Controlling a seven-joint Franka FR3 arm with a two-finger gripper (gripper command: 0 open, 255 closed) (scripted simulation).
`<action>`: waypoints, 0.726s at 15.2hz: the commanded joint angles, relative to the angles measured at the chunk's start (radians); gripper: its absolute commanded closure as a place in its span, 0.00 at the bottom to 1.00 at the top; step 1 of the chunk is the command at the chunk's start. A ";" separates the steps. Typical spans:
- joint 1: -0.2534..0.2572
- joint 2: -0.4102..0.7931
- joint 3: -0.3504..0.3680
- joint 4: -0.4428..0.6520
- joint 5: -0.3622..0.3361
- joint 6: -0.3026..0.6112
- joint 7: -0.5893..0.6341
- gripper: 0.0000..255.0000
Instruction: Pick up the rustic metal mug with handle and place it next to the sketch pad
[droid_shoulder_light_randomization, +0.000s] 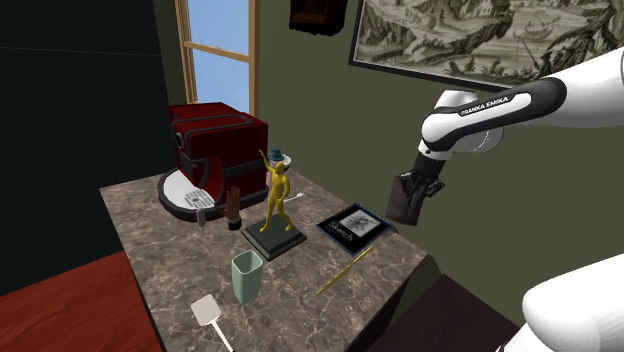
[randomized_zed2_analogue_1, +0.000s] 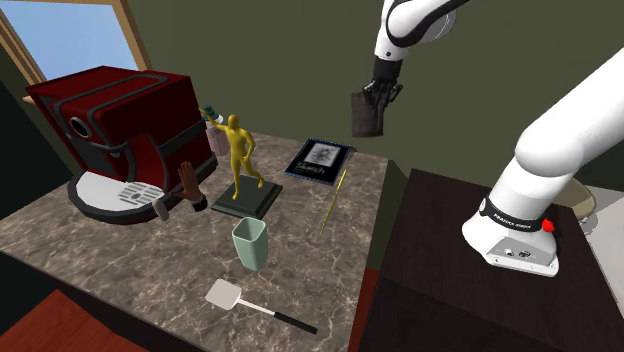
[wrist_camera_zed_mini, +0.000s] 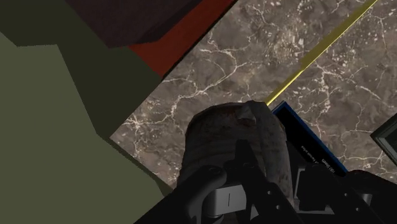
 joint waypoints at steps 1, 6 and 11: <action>-0.022 0.036 -0.032 0.034 -0.012 0.002 -0.046 1.00; -0.073 0.131 -0.107 0.132 -0.029 -0.006 -0.161 1.00; -0.090 0.193 -0.134 0.156 -0.027 0.031 -0.208 1.00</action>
